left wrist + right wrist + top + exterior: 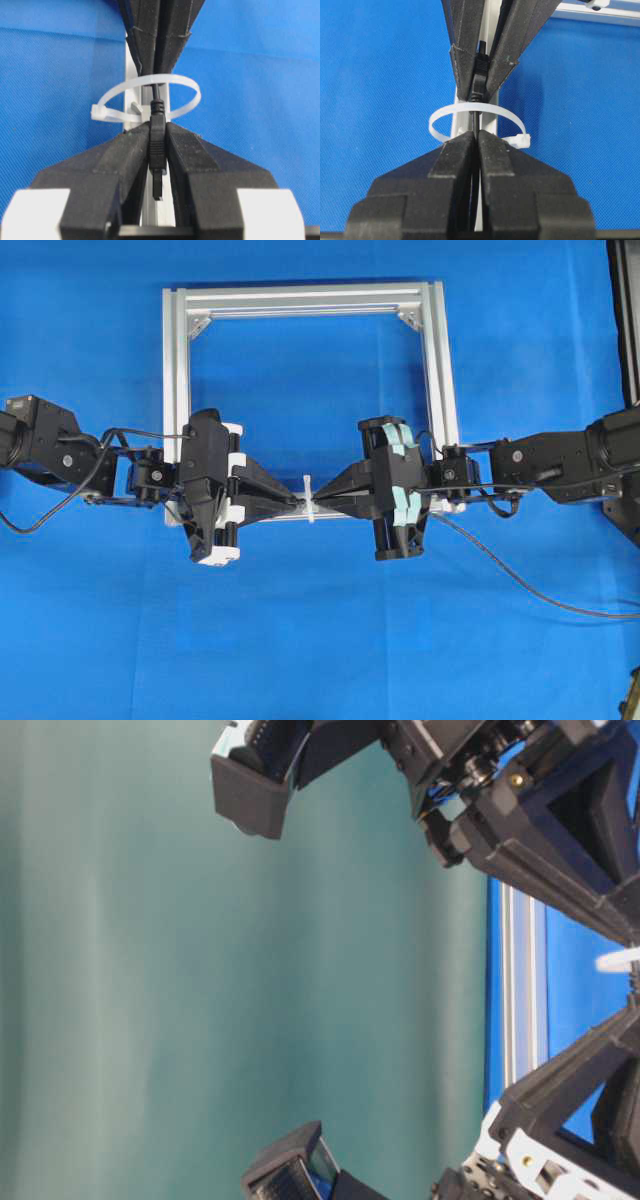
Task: Insert the wire through the string loop located in the center.
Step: 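Close the left gripper on the USB plug beyond the loop, then open the right gripper to release the cable, then pull the cable leftward through the loop with the left gripper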
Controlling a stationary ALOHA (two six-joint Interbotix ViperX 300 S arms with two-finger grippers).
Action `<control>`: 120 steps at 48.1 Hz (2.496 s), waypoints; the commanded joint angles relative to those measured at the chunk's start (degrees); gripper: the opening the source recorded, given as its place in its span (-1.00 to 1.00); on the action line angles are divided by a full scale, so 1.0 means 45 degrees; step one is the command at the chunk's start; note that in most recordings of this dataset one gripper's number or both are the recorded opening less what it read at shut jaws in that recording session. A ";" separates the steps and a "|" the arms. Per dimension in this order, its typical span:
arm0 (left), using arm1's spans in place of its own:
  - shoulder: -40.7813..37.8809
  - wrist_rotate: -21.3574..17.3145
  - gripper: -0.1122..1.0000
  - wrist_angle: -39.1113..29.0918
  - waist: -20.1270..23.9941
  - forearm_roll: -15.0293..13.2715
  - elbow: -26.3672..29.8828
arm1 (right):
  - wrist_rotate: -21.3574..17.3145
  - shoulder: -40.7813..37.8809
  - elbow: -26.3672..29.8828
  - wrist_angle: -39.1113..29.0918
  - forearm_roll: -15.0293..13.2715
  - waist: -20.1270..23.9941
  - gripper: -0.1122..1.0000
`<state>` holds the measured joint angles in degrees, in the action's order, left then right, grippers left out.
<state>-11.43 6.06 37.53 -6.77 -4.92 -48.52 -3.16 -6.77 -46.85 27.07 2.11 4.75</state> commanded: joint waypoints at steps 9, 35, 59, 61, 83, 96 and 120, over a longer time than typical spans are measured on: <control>0.0234 -0.0039 -0.66 0.0059 -0.0020 -0.0020 0.0098 | -0.0039 0.0156 0.0176 -0.0098 0.0000 -0.0039 -0.80; 0.0254 -0.0039 -0.66 0.0059 -0.0020 -0.0020 0.0059 | -0.0059 0.0176 0.0137 -0.0137 0.0039 -0.0039 0.92; 0.3320 -0.0020 -0.66 0.0039 -0.0371 0.0000 -0.3418 | -0.0039 0.0215 0.0078 -0.0195 0.0020 -0.0039 0.92; 0.3613 -0.0020 -0.66 0.0039 -0.0410 0.0000 -0.3789 | -0.0039 0.0215 0.0117 -0.0195 0.0000 -0.0039 0.92; 0.5898 -0.0020 -0.66 -0.0020 -0.0508 0.0000 -0.6348 | -0.0039 0.0508 0.0117 -0.0625 0.0000 -0.0039 0.92; 0.5996 -0.0039 -0.66 -0.0664 -0.0508 0.0000 -0.6484 | -0.0039 0.0527 0.0137 -0.0625 0.0020 -0.0039 0.92; 0.6523 0.0684 -0.19 -0.0625 -0.0332 -0.0020 -0.6895 | -0.0020 0.0586 0.0078 -0.0625 0.0000 -0.0039 0.92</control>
<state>17.14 8.44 34.28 -8.44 -5.01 -79.72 -3.34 -6.06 -46.93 24.08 2.11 4.66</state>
